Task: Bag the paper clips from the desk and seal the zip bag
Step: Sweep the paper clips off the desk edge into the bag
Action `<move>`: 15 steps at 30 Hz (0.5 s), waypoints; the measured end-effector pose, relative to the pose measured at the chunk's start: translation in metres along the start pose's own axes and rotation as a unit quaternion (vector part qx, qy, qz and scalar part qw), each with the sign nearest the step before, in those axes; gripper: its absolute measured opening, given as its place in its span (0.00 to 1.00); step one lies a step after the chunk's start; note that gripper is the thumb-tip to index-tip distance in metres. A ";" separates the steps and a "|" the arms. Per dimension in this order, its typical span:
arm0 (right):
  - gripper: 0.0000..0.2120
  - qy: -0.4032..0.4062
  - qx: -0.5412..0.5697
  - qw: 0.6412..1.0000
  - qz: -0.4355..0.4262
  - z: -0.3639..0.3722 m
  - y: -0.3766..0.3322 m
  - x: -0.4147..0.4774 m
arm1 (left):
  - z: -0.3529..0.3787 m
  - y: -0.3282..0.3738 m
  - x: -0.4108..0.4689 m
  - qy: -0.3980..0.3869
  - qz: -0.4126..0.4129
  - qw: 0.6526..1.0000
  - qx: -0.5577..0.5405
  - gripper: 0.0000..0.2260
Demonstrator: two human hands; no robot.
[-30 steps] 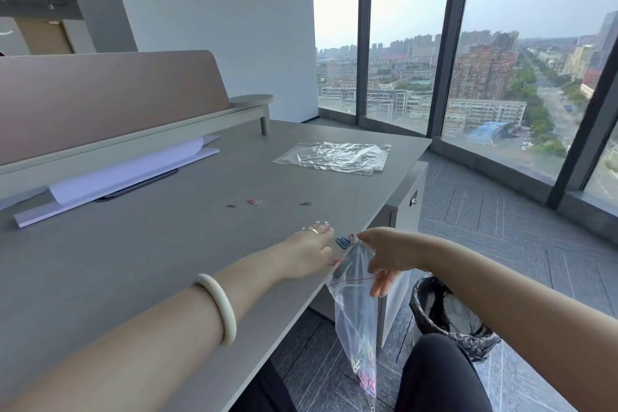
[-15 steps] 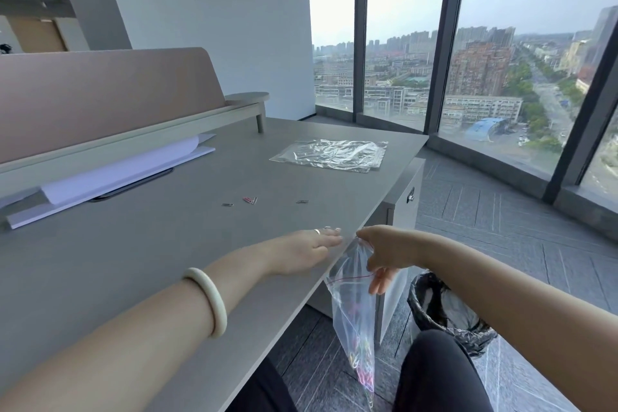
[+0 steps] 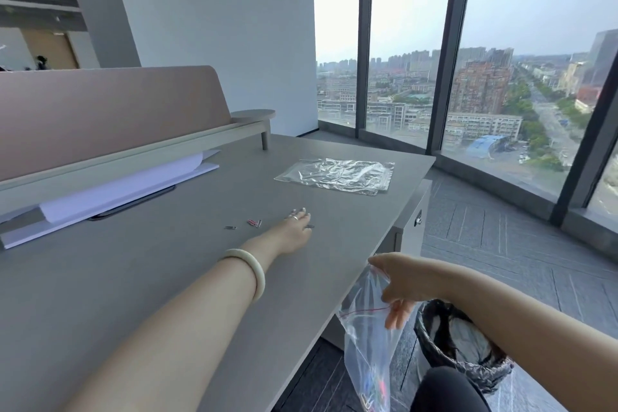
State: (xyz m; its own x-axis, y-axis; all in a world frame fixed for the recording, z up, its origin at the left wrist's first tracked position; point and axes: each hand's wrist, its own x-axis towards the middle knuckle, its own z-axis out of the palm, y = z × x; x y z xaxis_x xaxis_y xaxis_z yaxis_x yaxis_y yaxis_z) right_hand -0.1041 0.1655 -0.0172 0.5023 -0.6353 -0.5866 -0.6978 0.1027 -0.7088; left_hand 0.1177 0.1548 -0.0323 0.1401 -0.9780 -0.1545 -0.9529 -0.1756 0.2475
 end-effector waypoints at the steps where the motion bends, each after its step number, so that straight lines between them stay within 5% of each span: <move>1: 0.25 -0.001 -0.009 1.000 -0.014 -0.002 -0.001 0.001 | 0.003 0.002 0.004 -0.015 0.016 1.000 0.012 0.22; 5: 0.24 0.006 -0.012 1.000 -0.026 -0.008 0.000 0.007 | 0.009 -0.020 0.010 0.008 0.024 0.995 0.096 0.22; 8: 0.33 0.005 0.015 0.999 -0.030 -0.006 0.001 0.008 | 0.005 -0.061 0.002 0.061 -0.029 0.986 0.155 0.24; 15: 0.38 0.024 -0.036 0.997 -0.065 -0.006 -0.006 0.007 | -0.004 -0.118 -0.004 0.111 -0.160 0.980 -0.037 0.28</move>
State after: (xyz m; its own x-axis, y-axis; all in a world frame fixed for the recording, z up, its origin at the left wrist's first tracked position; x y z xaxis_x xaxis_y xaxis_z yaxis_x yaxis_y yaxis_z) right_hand -0.0993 0.1560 -0.0147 0.5672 -0.6751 -0.4716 -0.6647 -0.0372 -0.7462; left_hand 0.2302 0.1787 -0.0569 0.4920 -0.8702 -0.0252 -0.8296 -0.4774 0.2894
